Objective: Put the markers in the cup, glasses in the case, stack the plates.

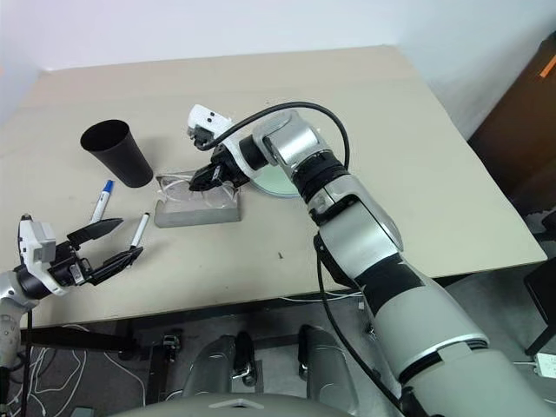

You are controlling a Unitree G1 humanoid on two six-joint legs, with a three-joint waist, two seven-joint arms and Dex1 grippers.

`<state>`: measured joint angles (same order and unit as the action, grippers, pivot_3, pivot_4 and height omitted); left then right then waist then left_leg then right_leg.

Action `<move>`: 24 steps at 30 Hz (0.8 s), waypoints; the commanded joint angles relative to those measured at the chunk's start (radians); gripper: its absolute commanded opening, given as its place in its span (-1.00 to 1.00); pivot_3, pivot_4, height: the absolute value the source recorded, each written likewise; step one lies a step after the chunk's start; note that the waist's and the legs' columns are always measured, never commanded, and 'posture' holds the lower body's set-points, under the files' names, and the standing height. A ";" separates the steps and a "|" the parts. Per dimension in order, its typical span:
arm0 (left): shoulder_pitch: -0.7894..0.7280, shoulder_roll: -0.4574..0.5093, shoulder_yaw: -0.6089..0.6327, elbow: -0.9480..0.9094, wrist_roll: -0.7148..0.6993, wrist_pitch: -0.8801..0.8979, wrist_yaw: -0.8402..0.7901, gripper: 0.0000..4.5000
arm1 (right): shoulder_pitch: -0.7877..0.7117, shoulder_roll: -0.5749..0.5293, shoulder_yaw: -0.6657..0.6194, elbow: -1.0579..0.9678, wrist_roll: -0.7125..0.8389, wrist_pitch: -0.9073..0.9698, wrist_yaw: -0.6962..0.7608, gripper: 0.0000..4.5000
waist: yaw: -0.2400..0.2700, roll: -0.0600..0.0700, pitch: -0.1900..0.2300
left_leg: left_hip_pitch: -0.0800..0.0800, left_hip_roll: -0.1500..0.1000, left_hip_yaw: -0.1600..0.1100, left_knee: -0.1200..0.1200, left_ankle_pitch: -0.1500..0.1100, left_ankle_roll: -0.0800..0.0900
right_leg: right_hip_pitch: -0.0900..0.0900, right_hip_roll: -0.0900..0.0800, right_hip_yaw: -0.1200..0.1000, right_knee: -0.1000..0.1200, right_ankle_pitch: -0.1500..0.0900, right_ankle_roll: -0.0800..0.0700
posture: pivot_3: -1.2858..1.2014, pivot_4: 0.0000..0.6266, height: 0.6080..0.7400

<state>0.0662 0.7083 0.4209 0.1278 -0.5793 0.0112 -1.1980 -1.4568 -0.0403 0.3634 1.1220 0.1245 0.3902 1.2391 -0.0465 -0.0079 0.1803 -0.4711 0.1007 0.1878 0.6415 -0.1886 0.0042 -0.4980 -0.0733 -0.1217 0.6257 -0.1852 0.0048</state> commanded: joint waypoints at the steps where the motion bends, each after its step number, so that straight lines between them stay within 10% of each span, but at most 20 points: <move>1: 0.014 0.008 0.040 -0.050 -0.012 -0.017 0.009 1.00 | -0.053 0.040 -0.037 0.084 -0.056 -0.133 -0.066 -0.99 | 0.000 0.000 0.000 | 0.000 0.000 0.000 0.000 0.000 0.000 | 0.000 0.000 0.000 0.000 0.000 0.000 | 0.03 -0.52 1.00; 24: 0.121 -0.012 0.072 -0.147 -0.020 -0.013 0.051 1.00 | 0.035 0.187 -0.037 0.169 -0.274 -0.210 -0.048 -0.99 | -0.001 0.000 0.000 | 0.001 0.001 0.000 0.001 0.000 0.000 | 0.000 -0.001 0.000 0.002 0.000 0.000 | 0.03 -0.52 1.00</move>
<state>0.1829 0.6964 0.4588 0.0144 -0.5809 0.0120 -1.1502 -1.4263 0.1324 0.3285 1.3003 -0.1373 0.1779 1.1913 -0.0476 -0.0079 0.1803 -0.4702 0.1013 0.1879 0.6422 -0.1885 0.0041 -0.4977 -0.0748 -0.1219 0.6275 -0.1854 0.0045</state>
